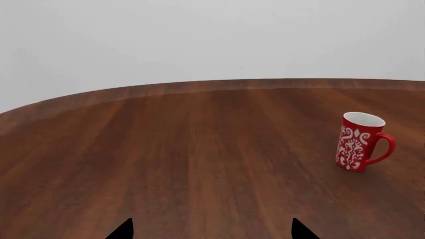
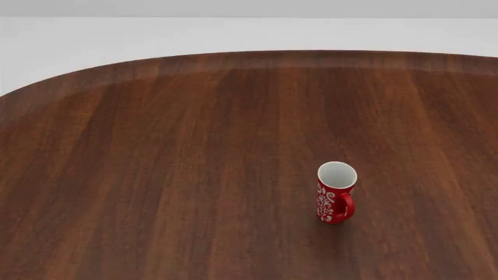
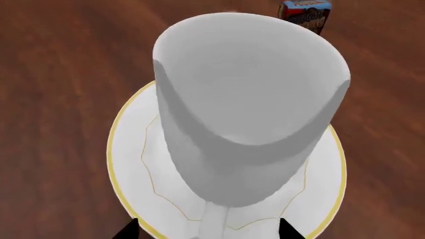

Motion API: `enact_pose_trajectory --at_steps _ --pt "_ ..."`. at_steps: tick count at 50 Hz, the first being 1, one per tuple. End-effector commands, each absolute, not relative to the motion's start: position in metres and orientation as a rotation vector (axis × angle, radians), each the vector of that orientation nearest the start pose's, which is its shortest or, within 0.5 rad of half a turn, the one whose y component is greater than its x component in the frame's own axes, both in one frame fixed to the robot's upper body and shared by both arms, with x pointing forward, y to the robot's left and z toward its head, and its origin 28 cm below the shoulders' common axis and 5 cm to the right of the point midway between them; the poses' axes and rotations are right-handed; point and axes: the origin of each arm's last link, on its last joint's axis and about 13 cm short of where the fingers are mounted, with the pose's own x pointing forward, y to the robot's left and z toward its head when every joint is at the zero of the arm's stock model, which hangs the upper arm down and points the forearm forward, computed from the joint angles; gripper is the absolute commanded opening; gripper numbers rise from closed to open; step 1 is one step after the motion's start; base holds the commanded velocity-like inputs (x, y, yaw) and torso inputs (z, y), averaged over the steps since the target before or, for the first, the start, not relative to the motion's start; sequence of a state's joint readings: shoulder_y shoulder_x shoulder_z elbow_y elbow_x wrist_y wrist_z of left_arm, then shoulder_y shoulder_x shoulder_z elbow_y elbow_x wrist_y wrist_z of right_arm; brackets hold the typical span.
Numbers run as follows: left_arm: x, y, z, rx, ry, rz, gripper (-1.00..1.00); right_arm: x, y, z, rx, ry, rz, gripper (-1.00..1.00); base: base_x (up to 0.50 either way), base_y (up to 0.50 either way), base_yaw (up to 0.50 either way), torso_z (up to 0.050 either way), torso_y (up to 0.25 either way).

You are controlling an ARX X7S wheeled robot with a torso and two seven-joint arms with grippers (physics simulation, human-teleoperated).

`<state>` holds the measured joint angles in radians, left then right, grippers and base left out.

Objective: Put the white mug on the plate.

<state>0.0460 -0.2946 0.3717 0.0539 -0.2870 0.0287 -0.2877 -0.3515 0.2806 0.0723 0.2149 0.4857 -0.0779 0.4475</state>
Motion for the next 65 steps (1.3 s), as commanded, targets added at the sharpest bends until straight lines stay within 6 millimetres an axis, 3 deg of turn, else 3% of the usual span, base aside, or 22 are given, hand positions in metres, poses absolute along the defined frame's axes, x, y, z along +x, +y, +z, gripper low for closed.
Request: enact_pose_trajectory --at_steps 1,6,12,15,39,50,65 --pt "0.183 0.199 0.005 -0.009 0.076 -0.089 1.0 0.089 -0.186 -0.046 0.032 0.439 -0.636 1.0 0.0 0.0 0.0 0.0 0.0" --pt "0.183 0.199 0.003 -0.011 0.082 -0.091 1.0 0.091 -0.183 -0.022 -0.018 0.367 -0.643 1.0 0.0 0.0 0.0 0.0 0.0" --pt "0.184 0.199 0.002 -0.01 0.086 -0.089 1.0 0.096 -0.174 0.026 -0.082 0.235 -0.616 1.0 0.0 0.0 0.0 0.0 0.0" --pt "0.183 0.199 0.004 -0.009 0.086 -0.089 1.0 0.096 -0.171 0.039 -0.09 0.201 -0.604 1.0 0.0 0.0 0.0 0.0 0.0" --pt "0.185 0.2 0.009 -0.007 0.074 -0.086 1.0 0.104 -0.16 0.098 -0.155 0.038 -0.503 1.0 0.0 0.0 0.0 0.0 0.0" --pt "0.185 0.201 0.013 0.0 0.059 -0.082 1.0 0.108 -0.158 0.113 -0.19 0.004 -0.468 1.0 0.0 0.0 0.0 0.0 0.0" --pt "0.177 0.2 0.06 0.034 -0.039 -0.083 1.0 0.104 -0.157 0.135 -0.217 -0.067 -0.44 1.0 0.0 0.0 0.0 0.0 0.0"
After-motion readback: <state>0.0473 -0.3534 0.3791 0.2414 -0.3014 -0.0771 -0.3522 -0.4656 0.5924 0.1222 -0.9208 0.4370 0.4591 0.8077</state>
